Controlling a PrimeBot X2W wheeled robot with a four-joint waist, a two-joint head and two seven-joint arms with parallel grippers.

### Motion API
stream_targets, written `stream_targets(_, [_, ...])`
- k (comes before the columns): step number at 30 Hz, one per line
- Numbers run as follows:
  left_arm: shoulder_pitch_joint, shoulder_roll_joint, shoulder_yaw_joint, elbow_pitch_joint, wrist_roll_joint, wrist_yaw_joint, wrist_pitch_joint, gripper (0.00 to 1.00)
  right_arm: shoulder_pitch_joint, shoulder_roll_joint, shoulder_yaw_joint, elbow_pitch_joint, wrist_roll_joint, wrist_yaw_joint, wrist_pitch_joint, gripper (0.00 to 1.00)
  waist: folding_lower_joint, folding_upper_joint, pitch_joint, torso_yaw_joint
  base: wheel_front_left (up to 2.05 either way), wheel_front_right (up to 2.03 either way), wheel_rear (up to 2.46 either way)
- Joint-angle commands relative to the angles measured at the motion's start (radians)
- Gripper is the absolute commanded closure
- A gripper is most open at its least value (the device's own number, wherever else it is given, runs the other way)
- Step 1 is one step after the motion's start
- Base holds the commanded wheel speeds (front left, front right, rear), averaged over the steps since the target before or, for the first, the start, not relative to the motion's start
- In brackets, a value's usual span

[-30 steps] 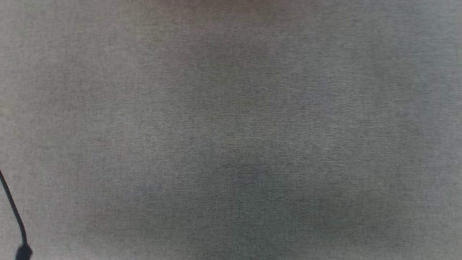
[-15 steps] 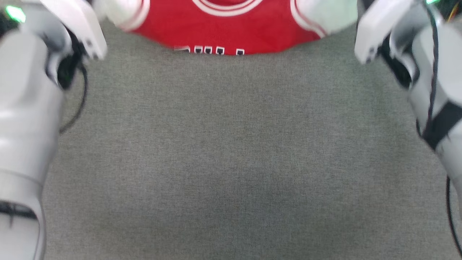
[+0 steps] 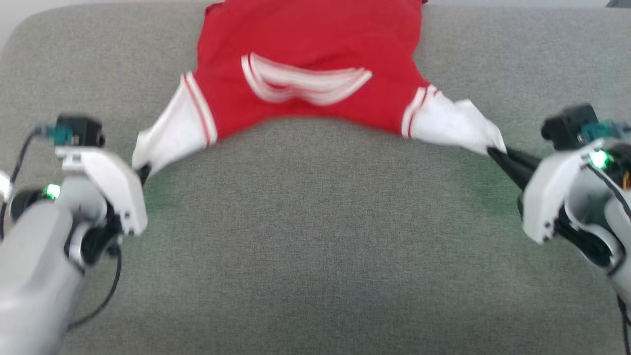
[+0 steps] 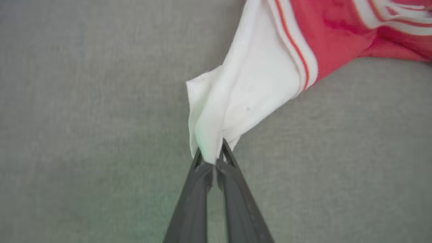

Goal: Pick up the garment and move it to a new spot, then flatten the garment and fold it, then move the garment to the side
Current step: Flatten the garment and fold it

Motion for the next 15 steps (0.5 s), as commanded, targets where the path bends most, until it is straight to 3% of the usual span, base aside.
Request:
stream_targets(1, [0.069, 0.031, 0.006, -0.057, -0.009, 0.037, 0.021, 1.00, 0.054, -0.016, -0.024, -0.035, 0.011, 0.000, 0.024, 1.00, 0.0000, 0.0000, -0.008, -0.002, 0.00, 0.00, 0.00])
stream_targets(10, [0.394, 0.165, 0.022, -0.379, -0.016, 0.273, 0.077, 1.00, 0.313, -0.100, -0.084, -0.211, 0.013, 0.000, 0.162, 1.00, 0.0000, 0.0000, -0.040, -0.004, 0.00, 0.00, 0.00])
stream_targets(15, [0.512, 0.166, 0.037, -0.487, -0.062, 0.324, 0.074, 1.00, 0.419, -0.113, -0.090, -0.253, 0.058, 0.000, 0.234, 1.00, 0.0000, 0.0000, -0.050, -0.005, 0.00, 0.00, 0.00])
